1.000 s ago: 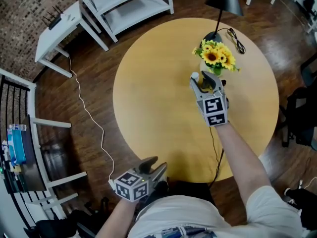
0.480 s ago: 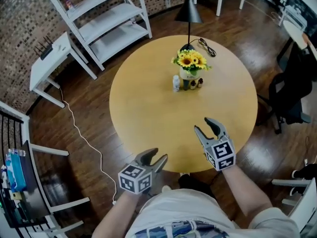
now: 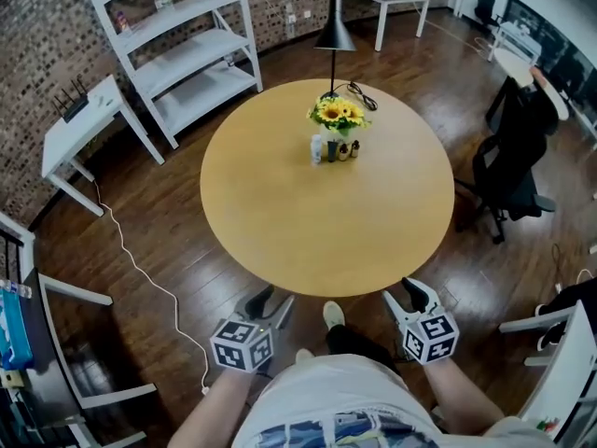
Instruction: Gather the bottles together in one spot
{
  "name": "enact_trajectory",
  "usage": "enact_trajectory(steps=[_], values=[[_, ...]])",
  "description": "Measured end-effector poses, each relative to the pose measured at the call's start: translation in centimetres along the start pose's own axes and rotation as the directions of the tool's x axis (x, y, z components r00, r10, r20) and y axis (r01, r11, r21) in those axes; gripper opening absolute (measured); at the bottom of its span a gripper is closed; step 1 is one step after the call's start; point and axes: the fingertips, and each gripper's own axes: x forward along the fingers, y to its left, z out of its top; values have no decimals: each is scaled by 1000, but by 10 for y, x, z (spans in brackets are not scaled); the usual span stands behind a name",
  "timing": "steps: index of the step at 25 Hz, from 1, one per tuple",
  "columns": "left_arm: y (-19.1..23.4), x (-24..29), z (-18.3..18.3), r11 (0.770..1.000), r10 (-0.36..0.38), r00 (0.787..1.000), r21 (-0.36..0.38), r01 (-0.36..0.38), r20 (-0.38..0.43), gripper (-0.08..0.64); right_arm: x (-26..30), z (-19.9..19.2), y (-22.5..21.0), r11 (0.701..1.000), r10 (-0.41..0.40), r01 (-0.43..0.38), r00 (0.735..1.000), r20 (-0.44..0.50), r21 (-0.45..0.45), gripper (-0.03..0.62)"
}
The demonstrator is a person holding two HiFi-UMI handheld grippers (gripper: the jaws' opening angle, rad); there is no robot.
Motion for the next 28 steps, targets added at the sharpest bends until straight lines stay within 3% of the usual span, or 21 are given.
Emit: enact_trajectory(steps=[8, 28], values=[[-9, -46, -27, 1000, -1, 1000, -13, 1, 13, 195, -33, -8, 32, 996, -31, 32, 999, -5, 79, 225], [-18, -61, -49, 1000, 3, 1000, -4, -3, -9, 195, -40, -30, 46, 999, -11, 12, 999, -32, 42, 225]])
